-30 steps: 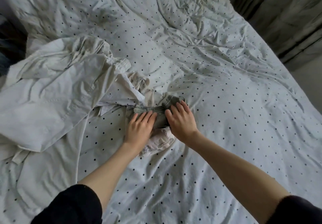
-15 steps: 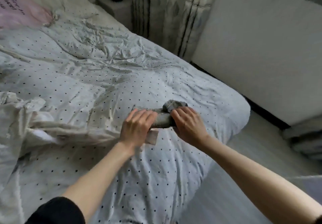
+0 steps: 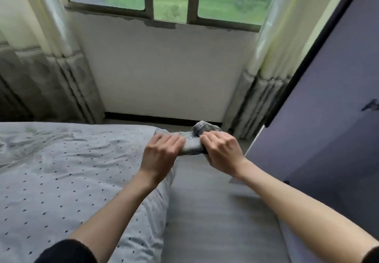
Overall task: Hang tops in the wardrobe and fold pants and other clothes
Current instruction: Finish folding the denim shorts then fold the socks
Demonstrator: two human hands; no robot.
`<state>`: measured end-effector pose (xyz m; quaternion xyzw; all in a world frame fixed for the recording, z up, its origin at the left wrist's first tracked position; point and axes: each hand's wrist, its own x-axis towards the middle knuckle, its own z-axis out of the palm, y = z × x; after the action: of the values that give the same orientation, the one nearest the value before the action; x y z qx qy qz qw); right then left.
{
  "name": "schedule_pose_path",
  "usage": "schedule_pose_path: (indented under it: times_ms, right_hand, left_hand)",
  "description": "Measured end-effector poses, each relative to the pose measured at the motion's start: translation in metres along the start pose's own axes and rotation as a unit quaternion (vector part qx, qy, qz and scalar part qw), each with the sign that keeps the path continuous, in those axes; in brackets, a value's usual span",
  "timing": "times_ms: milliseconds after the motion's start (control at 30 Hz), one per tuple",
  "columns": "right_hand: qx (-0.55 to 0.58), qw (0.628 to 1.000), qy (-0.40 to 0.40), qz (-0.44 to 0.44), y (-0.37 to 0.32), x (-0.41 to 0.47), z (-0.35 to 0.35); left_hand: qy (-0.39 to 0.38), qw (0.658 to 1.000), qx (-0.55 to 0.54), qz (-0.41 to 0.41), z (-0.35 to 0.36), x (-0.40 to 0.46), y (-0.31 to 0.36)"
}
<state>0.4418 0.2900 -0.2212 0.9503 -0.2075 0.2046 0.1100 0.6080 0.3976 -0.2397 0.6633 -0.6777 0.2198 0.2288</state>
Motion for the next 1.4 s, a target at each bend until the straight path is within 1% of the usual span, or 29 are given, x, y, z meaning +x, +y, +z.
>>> schedule_pose_path:
  times_ms: [67, 133, 200, 233, 333, 433, 533, 600, 667, 700, 767, 800, 867, 900, 933, 1000, 1133, 1200, 1300, 1333, 1367, 1400]
  right_hand:
    - [-0.030, 0.998, -0.016, 0.057, 0.056, -0.021, -0.021]
    - [-0.061, 0.990, -0.008, 0.126, 0.104, -0.042, -0.043]
    - [-0.092, 0.980, -0.010, 0.177, 0.137, -0.059, -0.062]
    - [-0.126, 0.970, -0.005, 0.206, 0.164, -0.075, -0.074]
    - [-0.177, 0.948, 0.017, 0.265, 0.212, -0.101, -0.101]
    - [-0.254, 0.917, 0.037, 0.304, 0.263, -0.129, -0.133]
    - [-0.302, 0.892, 0.054, 0.331, 0.303, -0.145, -0.169]
    - [-0.359, 0.857, 0.067, 0.362, 0.330, -0.156, -0.191]
    - [-0.375, 0.844, 0.068, 0.377, 0.341, -0.160, -0.207]
    - [-0.399, 0.826, 0.067, 0.391, 0.354, -0.165, -0.219]
    - [-0.420, 0.809, 0.070, 0.406, 0.365, -0.166, -0.240]
    - [-0.435, 0.794, 0.063, 0.420, 0.373, -0.170, -0.252]
    - [-0.475, 0.771, 0.069, 0.419, 0.391, -0.175, -0.273]
    - [-0.499, 0.753, 0.072, 0.422, 0.406, -0.179, -0.289]
    - [-0.502, 0.751, 0.073, 0.423, 0.408, -0.178, -0.298]
    - [-0.532, 0.733, 0.066, 0.419, 0.427, -0.180, -0.321]
    - [-0.590, 0.699, 0.063, 0.400, 0.475, -0.187, -0.364]
    - [-0.615, 0.677, 0.056, 0.401, 0.503, -0.191, -0.383]
    - [-0.643, 0.644, 0.034, 0.413, 0.554, -0.207, -0.401]
    - [-0.645, 0.636, 0.021, 0.422, 0.567, -0.211, -0.402]
    - [-0.645, 0.631, 0.006, 0.432, 0.580, -0.214, -0.404]
    - [-0.648, 0.622, -0.011, 0.439, 0.594, -0.219, -0.407]
  left_hand:
    - [0.022, 0.998, -0.034, 0.046, 0.025, 0.051, 0.035]
    - [0.044, 0.993, -0.065, 0.092, 0.045, 0.098, 0.071]
    - [0.062, 0.986, -0.082, 0.131, 0.060, 0.134, 0.098]
    - [0.069, 0.978, -0.105, 0.165, 0.071, 0.165, 0.123]
    - [0.086, 0.961, -0.141, 0.222, 0.090, 0.224, 0.173]
    - [0.111, 0.931, -0.188, 0.294, 0.105, 0.288, 0.227]
    - [0.133, 0.907, -0.220, 0.333, 0.111, 0.342, 0.274]
    - [0.152, 0.881, -0.255, 0.369, 0.114, 0.384, 0.310]
    - [0.167, 0.864, -0.271, 0.390, 0.110, 0.406, 0.327]
    - [0.182, 0.846, -0.289, 0.409, 0.108, 0.427, 0.345]
    - [0.208, 0.830, -0.303, 0.420, 0.102, 0.449, 0.364]
    - [0.213, 0.819, -0.312, 0.432, 0.100, 0.464, 0.380]
    - [0.225, 0.800, -0.327, 0.449, 0.095, 0.489, 0.406]
    - [0.233, 0.788, -0.339, 0.457, 0.093, 0.509, 0.427]
    - [0.228, 0.789, -0.343, 0.456, 0.089, 0.514, 0.432]
    - [0.245, 0.775, -0.352, 0.464, 0.084, 0.540, 0.458]
    - [0.307, 0.759, -0.349, 0.456, 0.073, 0.594, 0.511]
    - [0.326, 0.765, -0.328, 0.449, 0.069, 0.620, 0.539]
    - [0.346, 0.798, -0.274, 0.410, 0.072, 0.657, 0.585]
    - [0.331, 0.813, -0.258, 0.403, 0.074, 0.665, 0.596]
    - [0.296, 0.833, -0.238, 0.403, 0.078, 0.672, 0.606]
    - [0.241, 0.856, -0.211, 0.405, 0.083, 0.681, 0.620]
